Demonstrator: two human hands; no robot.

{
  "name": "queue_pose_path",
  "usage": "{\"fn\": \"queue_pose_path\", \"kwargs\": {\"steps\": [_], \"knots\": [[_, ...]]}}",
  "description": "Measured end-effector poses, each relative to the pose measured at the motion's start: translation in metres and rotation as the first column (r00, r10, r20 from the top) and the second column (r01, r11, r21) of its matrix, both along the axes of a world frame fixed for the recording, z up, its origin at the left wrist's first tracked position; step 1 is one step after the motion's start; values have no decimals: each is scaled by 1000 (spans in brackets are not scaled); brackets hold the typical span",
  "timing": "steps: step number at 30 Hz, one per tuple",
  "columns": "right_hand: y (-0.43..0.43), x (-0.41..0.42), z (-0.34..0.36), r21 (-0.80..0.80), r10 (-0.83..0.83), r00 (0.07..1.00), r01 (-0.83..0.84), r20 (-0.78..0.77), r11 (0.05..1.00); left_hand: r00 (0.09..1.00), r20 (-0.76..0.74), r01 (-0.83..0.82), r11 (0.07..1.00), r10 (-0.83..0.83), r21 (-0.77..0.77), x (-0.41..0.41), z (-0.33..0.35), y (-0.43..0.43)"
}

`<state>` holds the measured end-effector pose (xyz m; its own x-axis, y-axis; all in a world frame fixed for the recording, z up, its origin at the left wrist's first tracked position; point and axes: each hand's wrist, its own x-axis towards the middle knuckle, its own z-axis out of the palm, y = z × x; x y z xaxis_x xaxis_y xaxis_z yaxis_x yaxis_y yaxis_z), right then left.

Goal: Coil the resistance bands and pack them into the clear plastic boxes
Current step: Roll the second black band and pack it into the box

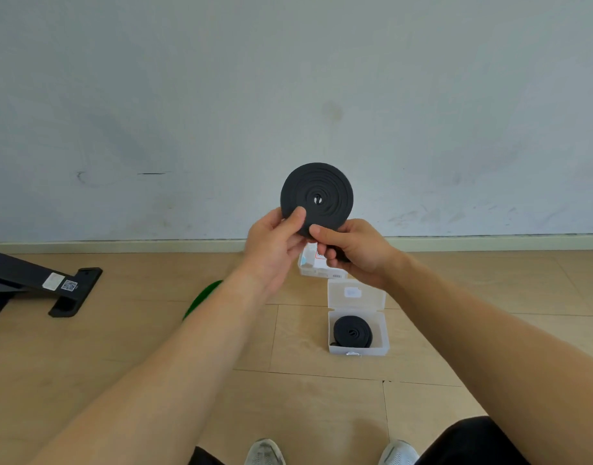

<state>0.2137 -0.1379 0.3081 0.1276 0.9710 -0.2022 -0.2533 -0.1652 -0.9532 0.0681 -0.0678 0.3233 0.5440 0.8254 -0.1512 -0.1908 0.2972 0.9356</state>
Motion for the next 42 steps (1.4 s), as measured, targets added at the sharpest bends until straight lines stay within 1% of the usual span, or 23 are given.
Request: {"fn": "queue_pose_path", "kwargs": {"steps": [2, 4, 6, 7, 9, 11, 16, 21, 26, 30, 33, 36, 39, 42], "knots": [[4, -9, 0, 1, -74, 995, 75, -65, 997, 997, 13, -81, 997, 81, -13, 12, -6, -8], [5, -9, 4, -31, -78, 994, 76, -70, 997, 991, -24, -128, 992, 128, 19, 16, -3, -6], [3, 0, 10, -71, -10, 1000, 9, -26, 997, 991, -47, -124, 991, 126, 51, 12, 1, 0], [0, 6, 11, -90, 0, 1000, 0, 3, 996, 990, -63, -121, 991, 125, 59, 8, 3, 4], [-5, 18, 10, -112, -46, 997, 52, 56, 992, 989, -83, -115, 991, 120, 65, 0, 4, 11], [-9, 25, 9, -103, -94, 993, 102, 74, 989, 991, -100, -81, 995, 87, 63, -7, 5, 14], [-11, 27, 10, -77, -142, 990, 142, -6, 987, 993, -112, -40, 997, 48, 73, -6, 8, 14], [-10, 25, 8, -45, -256, 965, 254, -47, 966, 993, -117, -21, 997, 30, 77, -4, 9, 13], [-7, 22, 6, -6, -369, 929, 369, -7, 930, 996, -76, -37, 999, 37, 7, 0, 4, 11], [-6, 25, 9, 14, -403, 909, 404, 108, 915, 997, -51, -60, 998, 58, -27, 7, 1, 7], [-6, 40, 7, -70, -356, 916, 374, 187, 925, 996, -68, -69, 996, 65, -57, 19, -7, 2], [-3, 54, -8, -253, -260, 931, 324, 258, 912, 992, -113, -81, 985, 63, -154, 29, -32, -7], [-2, 62, -42, -420, -117, 918, 284, 380, 862, 978, -204, -90, 969, 43, -229, 37, -79, -19], [-12, 63, -90, -517, -6, 901, 255, 435, 817, 961, -274, -117, 947, 32, -300, 43, -139, -32]]}}
